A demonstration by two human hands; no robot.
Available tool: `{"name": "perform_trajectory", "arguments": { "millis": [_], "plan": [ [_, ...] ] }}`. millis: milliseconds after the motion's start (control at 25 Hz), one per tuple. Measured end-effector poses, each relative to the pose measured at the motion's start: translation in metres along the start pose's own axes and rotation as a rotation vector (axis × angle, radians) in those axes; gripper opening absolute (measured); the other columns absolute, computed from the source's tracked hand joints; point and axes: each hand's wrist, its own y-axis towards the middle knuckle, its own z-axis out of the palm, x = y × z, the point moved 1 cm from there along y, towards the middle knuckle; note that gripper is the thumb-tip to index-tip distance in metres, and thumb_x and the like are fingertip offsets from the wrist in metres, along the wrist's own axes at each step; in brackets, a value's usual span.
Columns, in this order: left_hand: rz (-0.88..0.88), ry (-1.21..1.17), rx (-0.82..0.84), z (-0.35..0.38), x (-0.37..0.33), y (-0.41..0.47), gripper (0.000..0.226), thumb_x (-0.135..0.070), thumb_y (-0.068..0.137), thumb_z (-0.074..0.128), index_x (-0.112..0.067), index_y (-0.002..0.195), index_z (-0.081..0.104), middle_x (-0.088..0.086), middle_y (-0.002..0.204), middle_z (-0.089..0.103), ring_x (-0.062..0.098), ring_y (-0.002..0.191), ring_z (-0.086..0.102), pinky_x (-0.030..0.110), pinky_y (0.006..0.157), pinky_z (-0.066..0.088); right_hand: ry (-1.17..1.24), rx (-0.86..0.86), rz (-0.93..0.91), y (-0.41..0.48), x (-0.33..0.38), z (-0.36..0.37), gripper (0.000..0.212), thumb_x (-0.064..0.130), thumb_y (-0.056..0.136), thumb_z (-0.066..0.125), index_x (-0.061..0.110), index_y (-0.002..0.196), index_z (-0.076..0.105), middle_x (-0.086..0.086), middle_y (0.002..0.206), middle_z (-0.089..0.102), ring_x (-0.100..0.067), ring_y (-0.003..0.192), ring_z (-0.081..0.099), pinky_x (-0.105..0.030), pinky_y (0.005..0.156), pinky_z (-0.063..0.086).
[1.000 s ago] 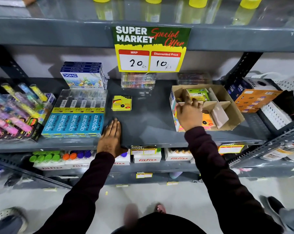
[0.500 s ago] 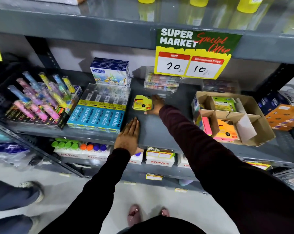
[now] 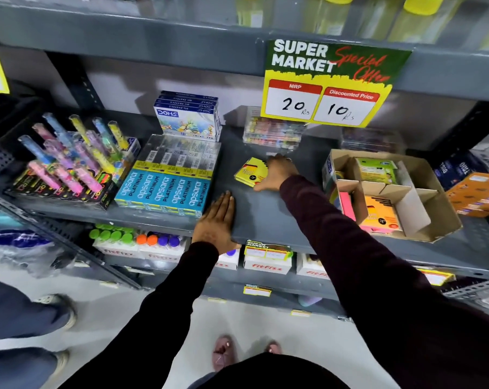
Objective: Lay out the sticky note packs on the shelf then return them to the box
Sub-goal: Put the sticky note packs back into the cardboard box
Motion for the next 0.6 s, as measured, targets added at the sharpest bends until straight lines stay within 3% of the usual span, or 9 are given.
{"name": "perform_trajectory", "arguments": {
  "millis": [160,280,400,600],
  "plan": [
    [0.021,-0.035,0.004,-0.001,-0.001,0.0,0.117,-0.052,0.056,0.079,0.002,0.141,0.02,0.018,0.151,0.022,0.031,0.139,0.023,0.039,0.111,0.009,0.118,-0.2,0.189,-0.07,-0.036,-0.028,0.066,0.05,0.069,0.076,0.001,0.111,0.062,-0.022,0.113,0.067,-0.035,0.107,0.062,-0.036,0.09,0.048],
    [0.025,-0.006,-0.035,0.001,-0.002,0.001,0.12,-0.051,0.051,0.083,0.003,0.14,0.024,0.018,0.15,0.025,0.032,0.137,0.026,0.043,0.111,0.016,0.18,-0.364,0.395,-0.123,-0.088,-0.037,0.064,0.052,0.069,0.075,-0.001,0.103,0.062,-0.023,0.098,0.071,-0.037,0.098,0.066,-0.037,0.082,0.051],
    [0.015,0.028,-0.024,0.003,-0.001,0.0,0.122,-0.057,0.044,0.083,0.005,0.136,0.031,0.021,0.145,0.036,0.033,0.133,0.035,0.048,0.107,0.031,0.236,-0.513,0.574,-0.153,-0.139,-0.028,0.076,0.054,0.066,0.076,-0.005,0.111,0.059,-0.026,0.108,0.068,-0.038,0.105,0.063,-0.041,0.087,0.05],
    [0.011,0.049,-0.021,0.003,-0.001,-0.001,0.125,-0.062,0.051,0.078,0.001,0.141,0.019,0.018,0.152,0.021,0.029,0.14,0.018,0.041,0.114,0.018,0.277,-0.522,0.673,-0.148,-0.177,-0.005,0.088,0.062,0.066,0.064,-0.008,0.119,0.054,-0.035,0.116,0.061,-0.045,0.114,0.053,-0.047,0.101,0.042]
  ]
}}
